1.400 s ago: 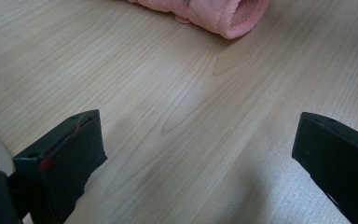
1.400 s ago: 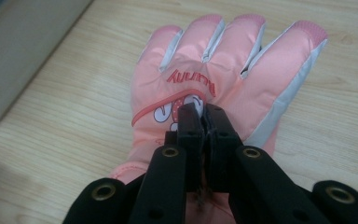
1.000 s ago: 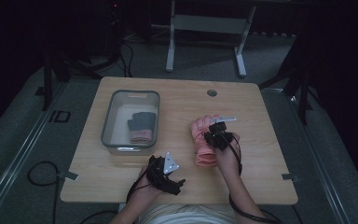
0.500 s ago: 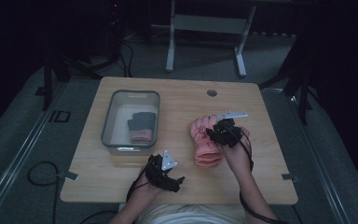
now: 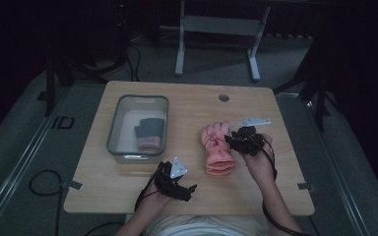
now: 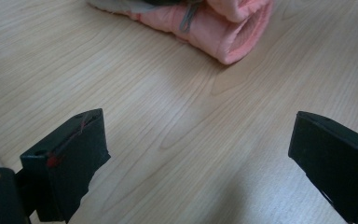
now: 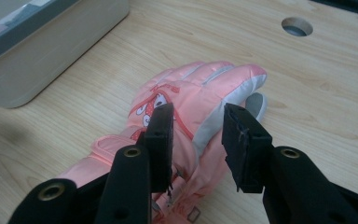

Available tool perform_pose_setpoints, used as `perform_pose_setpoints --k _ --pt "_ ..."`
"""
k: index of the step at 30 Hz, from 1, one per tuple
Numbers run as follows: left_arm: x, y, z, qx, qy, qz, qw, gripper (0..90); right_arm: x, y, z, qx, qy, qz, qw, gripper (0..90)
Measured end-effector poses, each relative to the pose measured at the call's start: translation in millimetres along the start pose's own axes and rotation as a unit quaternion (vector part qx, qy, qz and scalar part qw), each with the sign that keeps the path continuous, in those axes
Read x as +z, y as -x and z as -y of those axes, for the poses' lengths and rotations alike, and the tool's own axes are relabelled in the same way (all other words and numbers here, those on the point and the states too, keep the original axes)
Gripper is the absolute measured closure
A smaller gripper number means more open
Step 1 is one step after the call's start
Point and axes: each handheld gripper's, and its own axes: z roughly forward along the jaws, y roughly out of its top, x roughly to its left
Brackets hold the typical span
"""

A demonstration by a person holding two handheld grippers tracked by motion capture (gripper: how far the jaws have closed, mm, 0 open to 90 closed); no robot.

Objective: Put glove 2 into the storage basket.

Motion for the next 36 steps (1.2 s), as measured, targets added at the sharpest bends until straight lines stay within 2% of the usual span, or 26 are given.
perform_pose_setpoints --k 8,12,15,16,18,20,22,24,27,28,30,32,33,36 --pt "-9.5 1.9 -20.7 0.001 0.033 0.018 0.9993 3.9 -9.0 4.6 0.2 -0.016 0.01 -0.001 0.9998 63.3" --pt "-13.3 0.5 -37.3 0.009 0.051 0.023 0.9984 4.0 -13.7 10.3 -0.4 -0.022 0.017 0.004 0.9996 63.0" --pt "-12.9 -2.5 -54.9 0.015 0.05 0.027 0.9983 4.0 -15.8 16.1 0.1 -0.026 0.02 0.003 0.9994 63.3" --pt "-12.4 -3.3 -59.3 0.016 0.049 0.027 0.9983 4.0 -16.1 18.9 -0.1 -0.028 0.018 0.001 0.9994 63.3" --pt "-10.4 -4.0 -70.8 0.022 0.039 0.008 0.999 4.6 -15.6 22.7 -0.9 -0.038 0.02 -0.004 0.9991 64.1" --pt "-7.0 -6.2 -81.4 0.031 0.037 0.003 0.9988 5.7 -14.5 25.5 -2.6 -0.046 0.021 -0.01 0.9987 64.1" --pt "-2.2 -10.5 -90.2 0.026 0.04 0.008 0.9988 6.0 -13.3 27.8 -4.1 -0.048 0.027 -0.013 0.9984 64.9" --pt "2.9 -15.1 -98.5 0.015 0.037 0.025 0.9989 6.6 -10.3 31.0 -7.1 -0.043 0.037 -0.018 0.9982 65.5" --pt "9.7 -21.1 -110.2 -0.008 0.03 0.038 0.9988 9.4 -6.7 32.4 -12.7 -0.047 0.045 -0.023 0.9976 67.0" --pt "12.5 -22.6 -113.9 -0.007 0.028 0.034 0.999 10.2 -5.3 32.9 -15.1 -0.048 0.047 -0.026 0.9974 68.2" --pt "18.0 -26.4 -120.3 0.006 0.025 0.014 0.9996 13.6 -1.6 32.7 -19.7 -0.054 0.049 -0.03 0.9969 70.2" --pt "23.4 -31.6 -124.7 0.009 0.025 0.0 0.9997 14.9 4.7 31.7 -23.5 -0.06 0.042 -0.031 0.9968 71.7" --pt "27.7 -34.9 -126.5 0.006 0.024 -0.009 0.9997 15.2 8.4 30.7 -24.6 -0.067 0.04 -0.027 0.9966 72.5" --pt "38.8 -43.9 -128.2 -0.014 0.021 -0.012 0.9996 19.3 20.4 25.5 -25.7 -0.071 0.03 -0.033 0.9965 74.0"
